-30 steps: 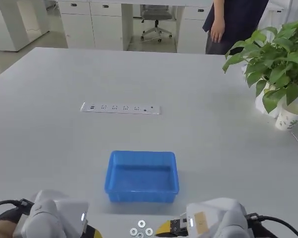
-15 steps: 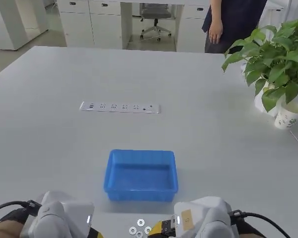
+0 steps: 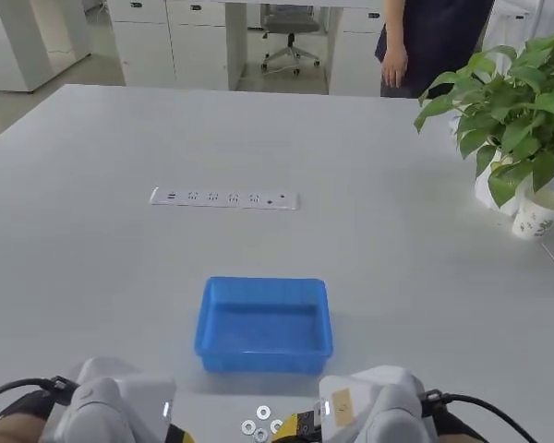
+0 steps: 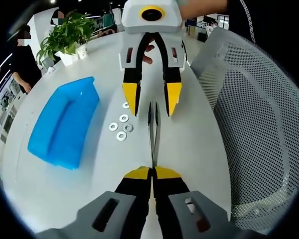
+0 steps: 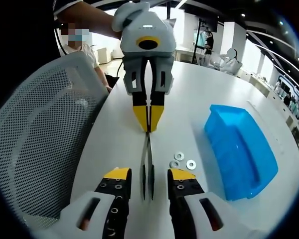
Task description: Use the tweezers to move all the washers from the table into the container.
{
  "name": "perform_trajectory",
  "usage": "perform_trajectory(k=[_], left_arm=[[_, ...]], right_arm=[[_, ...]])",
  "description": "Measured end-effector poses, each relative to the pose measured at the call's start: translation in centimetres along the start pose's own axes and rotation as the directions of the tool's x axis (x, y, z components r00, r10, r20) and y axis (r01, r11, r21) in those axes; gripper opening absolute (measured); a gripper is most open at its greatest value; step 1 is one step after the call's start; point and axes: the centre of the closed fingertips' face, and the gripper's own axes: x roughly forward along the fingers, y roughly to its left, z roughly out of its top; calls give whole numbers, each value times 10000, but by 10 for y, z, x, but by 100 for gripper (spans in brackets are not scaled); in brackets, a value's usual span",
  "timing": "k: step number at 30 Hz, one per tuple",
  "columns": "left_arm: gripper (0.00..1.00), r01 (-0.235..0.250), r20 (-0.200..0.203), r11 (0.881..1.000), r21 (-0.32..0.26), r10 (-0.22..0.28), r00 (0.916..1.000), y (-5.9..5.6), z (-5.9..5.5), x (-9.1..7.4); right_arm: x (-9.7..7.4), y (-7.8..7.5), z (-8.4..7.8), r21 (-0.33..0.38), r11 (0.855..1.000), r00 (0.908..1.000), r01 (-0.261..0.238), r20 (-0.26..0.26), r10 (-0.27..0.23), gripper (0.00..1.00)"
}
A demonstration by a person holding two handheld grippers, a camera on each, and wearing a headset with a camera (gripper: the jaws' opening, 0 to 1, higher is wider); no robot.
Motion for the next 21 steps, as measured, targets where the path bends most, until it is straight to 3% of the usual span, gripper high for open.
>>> perform_trajectory(k=[9,21], left_arm=[[4,-47,-89,9999,-134,46,9999,0,0,0],[4,-84,-361,9999,128,89,9993,2,-1,-4]], right_arm=[[3,0,0,-90,10000,10000,-6,-32,6,28],[5,0,-4,-190,9998,9997,-14,-227,9,26]])
